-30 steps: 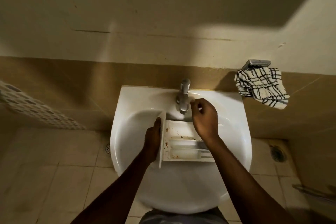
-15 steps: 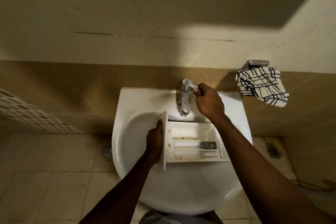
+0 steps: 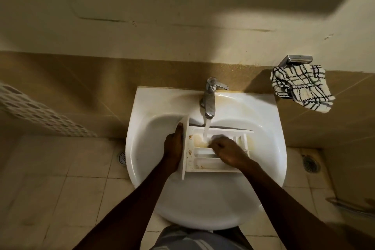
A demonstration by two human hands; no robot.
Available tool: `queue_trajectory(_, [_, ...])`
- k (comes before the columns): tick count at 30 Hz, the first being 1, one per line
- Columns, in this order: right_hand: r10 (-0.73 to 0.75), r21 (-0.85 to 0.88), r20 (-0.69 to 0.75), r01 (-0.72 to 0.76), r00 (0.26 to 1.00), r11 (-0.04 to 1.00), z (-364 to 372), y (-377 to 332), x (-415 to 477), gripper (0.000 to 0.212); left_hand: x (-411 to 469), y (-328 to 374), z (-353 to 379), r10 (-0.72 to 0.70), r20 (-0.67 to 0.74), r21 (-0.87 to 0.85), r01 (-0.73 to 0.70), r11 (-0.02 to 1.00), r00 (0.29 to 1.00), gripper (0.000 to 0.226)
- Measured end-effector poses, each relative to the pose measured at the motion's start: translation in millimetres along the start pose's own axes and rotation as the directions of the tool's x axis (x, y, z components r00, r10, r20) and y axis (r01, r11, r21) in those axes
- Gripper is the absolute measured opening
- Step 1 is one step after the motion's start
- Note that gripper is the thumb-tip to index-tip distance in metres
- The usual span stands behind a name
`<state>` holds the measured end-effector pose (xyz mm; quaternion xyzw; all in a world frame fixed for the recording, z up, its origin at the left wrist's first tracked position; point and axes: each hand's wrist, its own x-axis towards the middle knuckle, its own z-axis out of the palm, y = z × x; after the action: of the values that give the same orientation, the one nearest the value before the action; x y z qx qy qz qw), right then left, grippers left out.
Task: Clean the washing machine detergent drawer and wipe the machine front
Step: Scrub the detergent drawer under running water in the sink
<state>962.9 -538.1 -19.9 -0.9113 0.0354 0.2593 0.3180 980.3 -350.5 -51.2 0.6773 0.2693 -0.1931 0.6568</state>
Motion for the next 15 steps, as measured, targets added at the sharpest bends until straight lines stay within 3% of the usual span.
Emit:
queue_trajectory(3, [0.136,-0.108,-0.067,-0.143,0.988,0.984,-7,1,11,0.029,0,-2,0,0.002,-0.02,-0.022,-0.002,1.0,1.0,0.065])
queue_trajectory(5, [0.123,-0.25,-0.038,-0.129,0.992,0.96,1,-21,19,0.029,1,-4,-1,0.001,-0.034,-0.019,-0.001,1.0,0.999,0.061])
queue_trajectory(12, [-0.023,0.081,0.168,0.01,0.986,0.997,10,-43,27,0.026,5,-5,0,0.024,-0.047,-0.019,-0.025,1.0,0.999,0.059])
queue_trajectory(13, [-0.006,0.096,0.194,-0.013,0.981,0.995,3,-34,26,0.027,5,-5,0,0.019,-0.042,-0.011,-0.019,1.0,0.999,0.059])
queue_trajectory(15, [0.093,-0.09,0.221,-0.075,0.971,0.993,-5,-23,31,0.032,5,-5,0,0.017,-0.04,-0.001,-0.017,1.0,0.999,0.056])
